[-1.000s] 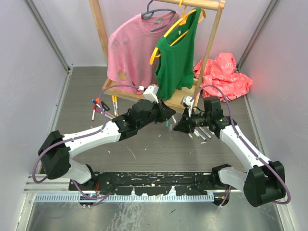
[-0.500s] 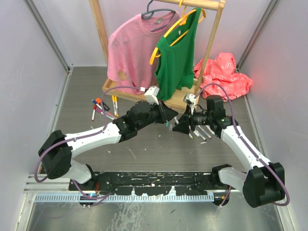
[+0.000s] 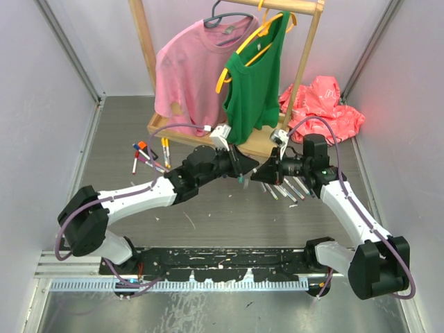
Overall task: Open the pen caps
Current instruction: Open the pen cap from the pen, then place the pen cap at the center of the board.
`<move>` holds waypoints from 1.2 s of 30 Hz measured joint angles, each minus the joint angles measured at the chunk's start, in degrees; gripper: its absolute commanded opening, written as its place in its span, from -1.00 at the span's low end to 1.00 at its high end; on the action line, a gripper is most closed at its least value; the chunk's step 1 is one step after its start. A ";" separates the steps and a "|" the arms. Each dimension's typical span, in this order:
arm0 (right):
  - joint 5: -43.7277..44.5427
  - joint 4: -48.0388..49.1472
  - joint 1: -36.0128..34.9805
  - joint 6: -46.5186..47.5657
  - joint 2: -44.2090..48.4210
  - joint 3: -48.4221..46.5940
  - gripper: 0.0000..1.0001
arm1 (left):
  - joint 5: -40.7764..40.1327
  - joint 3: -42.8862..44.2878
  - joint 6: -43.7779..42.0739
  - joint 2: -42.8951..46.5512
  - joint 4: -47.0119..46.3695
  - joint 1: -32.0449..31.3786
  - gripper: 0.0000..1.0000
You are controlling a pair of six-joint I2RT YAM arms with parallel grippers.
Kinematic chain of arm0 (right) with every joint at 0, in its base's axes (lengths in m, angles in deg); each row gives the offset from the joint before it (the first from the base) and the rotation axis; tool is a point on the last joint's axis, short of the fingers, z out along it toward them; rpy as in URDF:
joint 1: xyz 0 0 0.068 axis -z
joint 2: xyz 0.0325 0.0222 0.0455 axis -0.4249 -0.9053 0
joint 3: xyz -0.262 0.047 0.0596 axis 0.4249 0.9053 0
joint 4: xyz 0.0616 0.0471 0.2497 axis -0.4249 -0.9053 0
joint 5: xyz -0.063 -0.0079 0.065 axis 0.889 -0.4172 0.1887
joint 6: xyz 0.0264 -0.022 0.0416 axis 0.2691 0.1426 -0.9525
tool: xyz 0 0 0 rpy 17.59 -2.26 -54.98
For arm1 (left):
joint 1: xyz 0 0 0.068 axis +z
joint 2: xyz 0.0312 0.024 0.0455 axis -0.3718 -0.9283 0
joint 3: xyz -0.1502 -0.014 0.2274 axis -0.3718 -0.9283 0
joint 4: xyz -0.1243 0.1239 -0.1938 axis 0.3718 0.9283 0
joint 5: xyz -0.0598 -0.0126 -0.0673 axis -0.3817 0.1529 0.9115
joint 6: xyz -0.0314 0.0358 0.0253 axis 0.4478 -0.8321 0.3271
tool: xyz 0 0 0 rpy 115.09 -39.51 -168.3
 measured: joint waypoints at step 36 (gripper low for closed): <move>22.01 13.66 -32.06 -21.05 -21.18 1.68 -0.94 | -12.26 -22.45 -0.98 24.30 25.94 17.00 -1.00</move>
